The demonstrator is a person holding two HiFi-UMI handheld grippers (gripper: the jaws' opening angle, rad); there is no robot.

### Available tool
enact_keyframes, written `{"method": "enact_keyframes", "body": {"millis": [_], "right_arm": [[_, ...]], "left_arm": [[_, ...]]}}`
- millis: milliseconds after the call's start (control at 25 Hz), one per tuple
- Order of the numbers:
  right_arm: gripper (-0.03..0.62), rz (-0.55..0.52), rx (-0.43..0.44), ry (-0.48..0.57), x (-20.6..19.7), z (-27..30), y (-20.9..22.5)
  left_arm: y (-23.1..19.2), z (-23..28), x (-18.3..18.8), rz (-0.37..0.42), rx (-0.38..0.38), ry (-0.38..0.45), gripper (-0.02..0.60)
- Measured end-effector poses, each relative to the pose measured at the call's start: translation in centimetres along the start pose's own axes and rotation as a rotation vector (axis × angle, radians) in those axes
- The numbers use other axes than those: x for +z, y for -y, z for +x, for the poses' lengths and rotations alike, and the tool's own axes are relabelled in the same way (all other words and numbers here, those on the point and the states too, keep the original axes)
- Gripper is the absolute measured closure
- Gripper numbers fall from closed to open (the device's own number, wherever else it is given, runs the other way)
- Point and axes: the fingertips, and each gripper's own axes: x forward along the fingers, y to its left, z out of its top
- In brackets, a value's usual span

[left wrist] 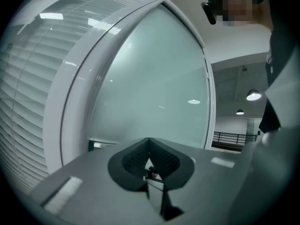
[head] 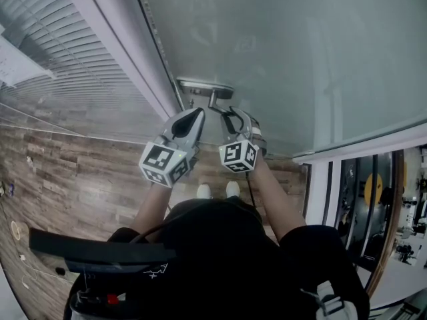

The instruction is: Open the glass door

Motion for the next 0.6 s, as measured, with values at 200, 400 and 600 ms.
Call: {"method": "enact_keyframes", "body": {"millis": [200, 400, 600], "right_arm": [[0.474, -0.008, -0.003, -0.020, 0.1, 0.5, 0.6], [0.468, -0.089, -0.033, -0.031, 0.4, 0.7, 1.6], [0.467, -0.124, -0.042, -0.057, 0.4, 1.1, 2.8]], "left_arm": [[-0.3, -0.2, 0.7, 0.015, -0.027, 0.010, 0.581], [-1.3, -0.7, 0.8, 0.011, -0.041, 0.013, 0.581], [-1.3, -0.7, 0.9, 0.002, -0.059, 0.022, 0.581]]}}
